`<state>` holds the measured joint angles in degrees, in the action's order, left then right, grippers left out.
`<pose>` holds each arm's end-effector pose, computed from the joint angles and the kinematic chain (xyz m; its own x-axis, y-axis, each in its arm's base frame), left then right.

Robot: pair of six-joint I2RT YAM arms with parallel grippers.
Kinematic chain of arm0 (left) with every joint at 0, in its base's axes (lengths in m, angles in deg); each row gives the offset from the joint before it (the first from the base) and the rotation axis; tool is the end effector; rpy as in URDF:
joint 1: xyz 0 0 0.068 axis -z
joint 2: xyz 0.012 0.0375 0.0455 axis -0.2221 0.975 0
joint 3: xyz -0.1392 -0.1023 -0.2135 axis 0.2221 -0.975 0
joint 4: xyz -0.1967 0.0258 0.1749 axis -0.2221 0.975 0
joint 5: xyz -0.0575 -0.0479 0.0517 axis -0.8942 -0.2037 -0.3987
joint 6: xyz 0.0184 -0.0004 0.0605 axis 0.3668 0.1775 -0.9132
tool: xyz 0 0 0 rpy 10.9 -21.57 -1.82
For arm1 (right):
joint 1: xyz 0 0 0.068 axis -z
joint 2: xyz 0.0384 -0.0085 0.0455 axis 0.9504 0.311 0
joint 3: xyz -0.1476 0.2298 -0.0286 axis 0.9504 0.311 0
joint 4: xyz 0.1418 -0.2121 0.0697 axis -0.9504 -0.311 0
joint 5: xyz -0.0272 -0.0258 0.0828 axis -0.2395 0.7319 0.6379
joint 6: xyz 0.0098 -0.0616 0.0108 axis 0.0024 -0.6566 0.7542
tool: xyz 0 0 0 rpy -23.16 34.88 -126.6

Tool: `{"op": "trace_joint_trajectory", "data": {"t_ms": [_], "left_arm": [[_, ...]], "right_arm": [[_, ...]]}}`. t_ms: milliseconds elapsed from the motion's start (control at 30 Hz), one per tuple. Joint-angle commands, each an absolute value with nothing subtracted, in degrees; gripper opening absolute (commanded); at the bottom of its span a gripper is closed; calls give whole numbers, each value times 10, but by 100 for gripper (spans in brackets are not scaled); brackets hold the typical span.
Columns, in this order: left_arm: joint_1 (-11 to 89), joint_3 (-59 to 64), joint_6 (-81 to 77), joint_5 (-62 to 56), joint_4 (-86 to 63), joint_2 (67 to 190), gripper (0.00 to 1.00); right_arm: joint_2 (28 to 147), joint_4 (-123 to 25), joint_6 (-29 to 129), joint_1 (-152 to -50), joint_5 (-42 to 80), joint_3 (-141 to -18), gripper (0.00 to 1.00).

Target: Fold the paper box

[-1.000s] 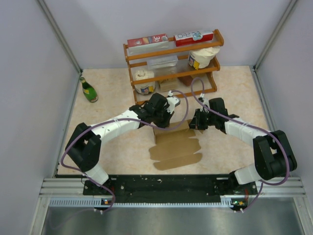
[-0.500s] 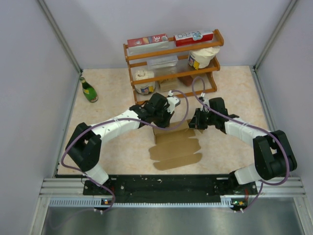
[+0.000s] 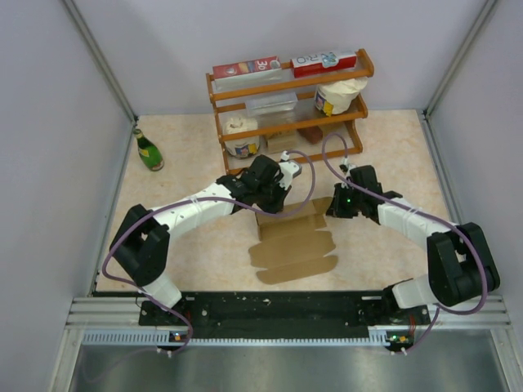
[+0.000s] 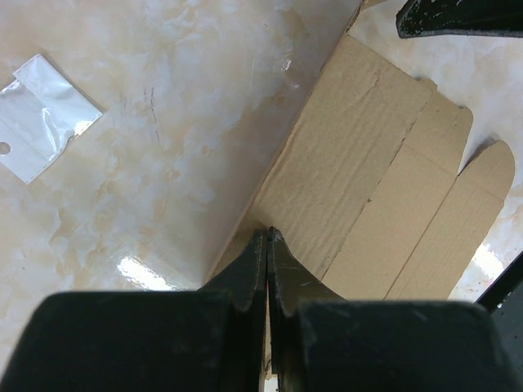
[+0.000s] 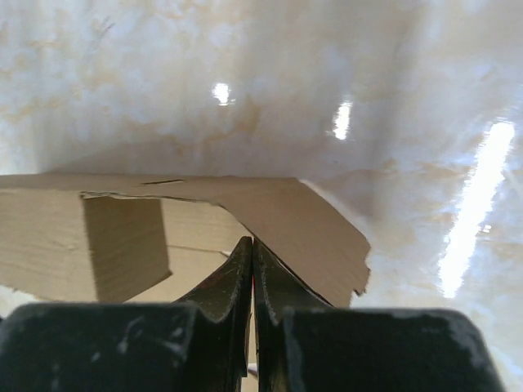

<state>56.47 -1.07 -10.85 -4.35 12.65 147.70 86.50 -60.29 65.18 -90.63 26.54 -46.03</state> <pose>0.2632 -0.2622 0.2351 -0.5739 0.4803 -0.6633 0.7341 0.6608 -0.1566 0.2654 0.1032 0.1758 -0.8511 0.0941 -0.5165 -0.1579 0.8924 0.4226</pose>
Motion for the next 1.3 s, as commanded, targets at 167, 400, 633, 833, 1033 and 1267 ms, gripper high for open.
{"op": "trace_joint_trajectory", "data": {"t_ms": [167, 400, 633, 833, 1033, 1267], "left_arm": [[566, 5, -113, -46, 133, 1480, 0], [566, 3, -113, -47, 133, 1478, 0], [566, 3, -112, -48, 133, 1479, 0], [567, 3, -112, -50, 132, 1480, 0], [567, 4, -112, -49, 133, 1479, 0], [567, 3, -111, -53, 133, 1479, 0]], "right_arm": [[898, -602, 640, -910, 177, -470, 0], [925, -580, 641, -910, 182, -453, 0], [934, -544, 643, -909, 224, -433, 0], [949, -529, 635, -910, 276, -435, 0], [945, -522, 638, -909, 298, -437, 0], [928, -510, 648, -910, 334, -437, 0]]}}
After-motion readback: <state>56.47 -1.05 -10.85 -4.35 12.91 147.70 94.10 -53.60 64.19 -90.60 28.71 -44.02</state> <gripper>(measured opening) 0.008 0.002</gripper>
